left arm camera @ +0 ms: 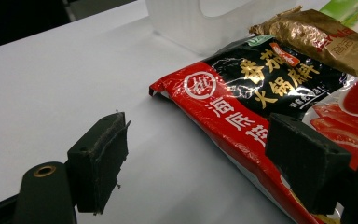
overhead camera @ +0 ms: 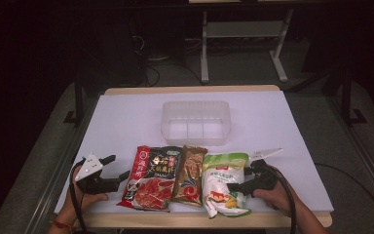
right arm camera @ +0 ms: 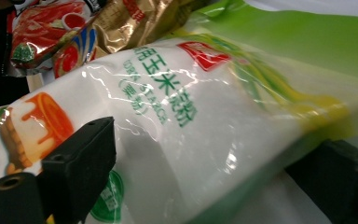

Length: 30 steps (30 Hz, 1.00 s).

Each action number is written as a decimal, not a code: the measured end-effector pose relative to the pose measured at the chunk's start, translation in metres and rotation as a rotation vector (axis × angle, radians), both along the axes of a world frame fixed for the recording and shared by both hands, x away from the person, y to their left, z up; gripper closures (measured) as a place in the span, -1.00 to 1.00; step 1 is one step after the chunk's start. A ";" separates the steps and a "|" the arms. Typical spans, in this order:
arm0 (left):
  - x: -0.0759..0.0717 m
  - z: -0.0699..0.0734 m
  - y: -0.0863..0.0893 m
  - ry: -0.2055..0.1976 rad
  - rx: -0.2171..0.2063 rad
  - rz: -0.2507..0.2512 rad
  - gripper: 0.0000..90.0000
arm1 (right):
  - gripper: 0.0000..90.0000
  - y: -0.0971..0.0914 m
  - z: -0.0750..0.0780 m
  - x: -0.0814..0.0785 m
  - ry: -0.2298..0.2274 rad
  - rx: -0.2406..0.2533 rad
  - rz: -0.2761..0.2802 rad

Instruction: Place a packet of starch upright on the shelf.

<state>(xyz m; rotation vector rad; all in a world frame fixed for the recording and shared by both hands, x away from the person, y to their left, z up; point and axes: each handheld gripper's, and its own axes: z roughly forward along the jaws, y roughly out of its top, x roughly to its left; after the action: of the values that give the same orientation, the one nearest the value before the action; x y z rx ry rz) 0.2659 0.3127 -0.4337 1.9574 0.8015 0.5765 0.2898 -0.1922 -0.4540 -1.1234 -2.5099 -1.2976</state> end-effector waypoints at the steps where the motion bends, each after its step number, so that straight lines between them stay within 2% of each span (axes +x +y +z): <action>1: 0.000 0.000 0.000 0.001 0.000 -0.002 -0.54 | -0.79 0.003 -0.001 0.000 0.001 0.009 0.006; 7: 0.001 -0.002 -0.002 0.011 0.005 -0.012 -0.54 | -0.62 0.009 -0.002 0.002 0.012 0.039 0.011; 8: 0.001 -0.002 -0.003 0.016 0.004 -0.016 -0.53 | -0.46 0.008 -0.002 0.002 0.021 0.051 0.019; 9: 0.001 -0.002 -0.003 0.016 0.004 -0.016 -0.53 | -0.46 0.008 -0.002 0.002 0.021 0.051 0.019; 14: 0.002 -0.003 -0.004 0.020 0.008 -0.017 -0.53 | 0.04 0.006 0.000 0.001 0.028 0.072 0.048; 16: 0.003 -0.003 -0.004 0.022 0.003 -0.016 -0.53 | 0.27 0.006 0.003 -0.001 0.009 0.062 0.063; 17: 0.003 -0.003 -0.004 0.022 0.003 -0.016 -0.53 | 0.27 0.006 0.003 -0.001 0.009 0.062 0.063; 20: 0.004 -0.004 -0.004 0.025 0.006 -0.022 -0.53 | 0.51 0.007 0.006 -0.004 -0.022 0.054 0.076; 25: 0.004 -0.004 -0.004 0.028 0.002 -0.025 -0.53 | 0.64 0.009 0.009 -0.006 -0.045 0.046 0.079; 26: 0.005 -0.004 -0.004 0.028 0.002 -0.025 -0.53 | 0.71 0.011 0.012 -0.008 -0.066 0.038 0.082; 30: 0.004 -0.004 -0.003 0.030 0.000 -0.027 -0.53 | 0.78 0.013 0.017 -0.012 -0.099 0.030 0.089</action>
<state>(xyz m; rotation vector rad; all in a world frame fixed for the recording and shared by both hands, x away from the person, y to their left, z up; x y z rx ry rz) 0.2702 0.3094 -0.4375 1.9782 0.7928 0.5323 0.2779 -0.1788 -0.4367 -0.9521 -2.5685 -1.3947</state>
